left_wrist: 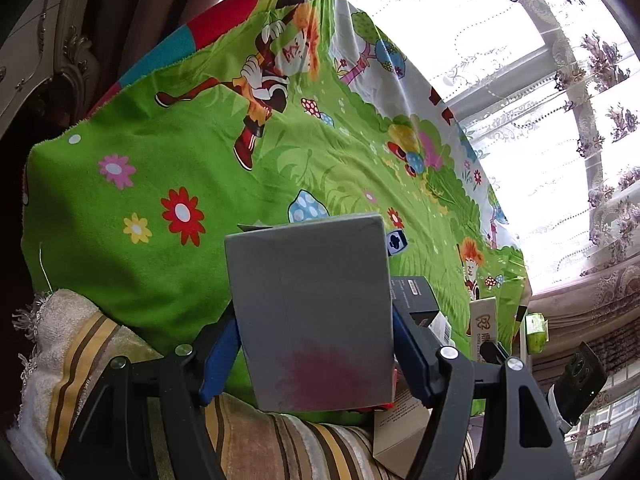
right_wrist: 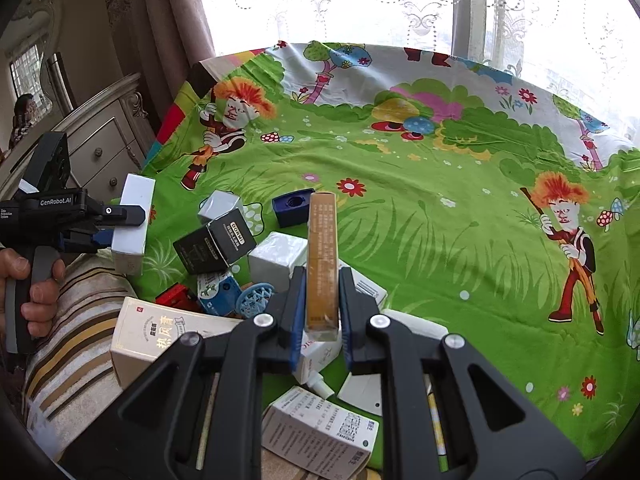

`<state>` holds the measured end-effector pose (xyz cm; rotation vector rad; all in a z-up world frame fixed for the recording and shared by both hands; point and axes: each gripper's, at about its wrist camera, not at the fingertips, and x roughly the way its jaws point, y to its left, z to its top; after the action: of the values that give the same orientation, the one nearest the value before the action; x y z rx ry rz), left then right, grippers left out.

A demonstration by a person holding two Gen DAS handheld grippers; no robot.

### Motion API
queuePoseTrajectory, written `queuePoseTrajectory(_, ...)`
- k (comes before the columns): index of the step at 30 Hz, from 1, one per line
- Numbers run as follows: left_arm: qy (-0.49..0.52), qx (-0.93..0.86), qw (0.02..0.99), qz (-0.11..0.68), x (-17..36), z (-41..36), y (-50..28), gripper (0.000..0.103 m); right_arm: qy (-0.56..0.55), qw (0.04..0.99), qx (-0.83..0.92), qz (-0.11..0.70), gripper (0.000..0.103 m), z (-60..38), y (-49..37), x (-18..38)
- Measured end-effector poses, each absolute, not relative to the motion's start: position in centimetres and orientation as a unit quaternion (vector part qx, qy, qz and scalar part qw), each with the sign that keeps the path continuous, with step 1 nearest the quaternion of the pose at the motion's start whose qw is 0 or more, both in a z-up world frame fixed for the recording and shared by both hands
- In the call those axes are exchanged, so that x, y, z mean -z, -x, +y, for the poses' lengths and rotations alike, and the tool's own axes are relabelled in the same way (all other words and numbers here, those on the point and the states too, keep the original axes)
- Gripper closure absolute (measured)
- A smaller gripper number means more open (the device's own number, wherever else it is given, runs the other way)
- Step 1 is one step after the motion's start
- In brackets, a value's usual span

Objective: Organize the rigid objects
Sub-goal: 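Grasp the pink-stained white box with left gripper while right grasps the tan narrow box, then carry both held boxes into the purple box and open both grippers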

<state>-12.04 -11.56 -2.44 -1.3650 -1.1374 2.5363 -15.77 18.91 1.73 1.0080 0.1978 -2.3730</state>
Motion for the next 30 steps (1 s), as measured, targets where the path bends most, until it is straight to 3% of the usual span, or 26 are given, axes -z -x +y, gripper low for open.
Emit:
queuePoseTrajectory(13, 0.365, -0.862, 0.086, -0.34, -3.2, -7.0, 9.3, 0.033, -0.37, 0.202, 0.906, 0.045, 0.084, 24.3, 10.6, -3.1)
queuePoseTrajectory(30, 0.415, -0.834, 0.227, -0.283, -4.5, 6.4, 7.5, 0.033, -0.393, 0.103, 0.914, -0.011, 0.084, 34.5, 3.6, -3.1)
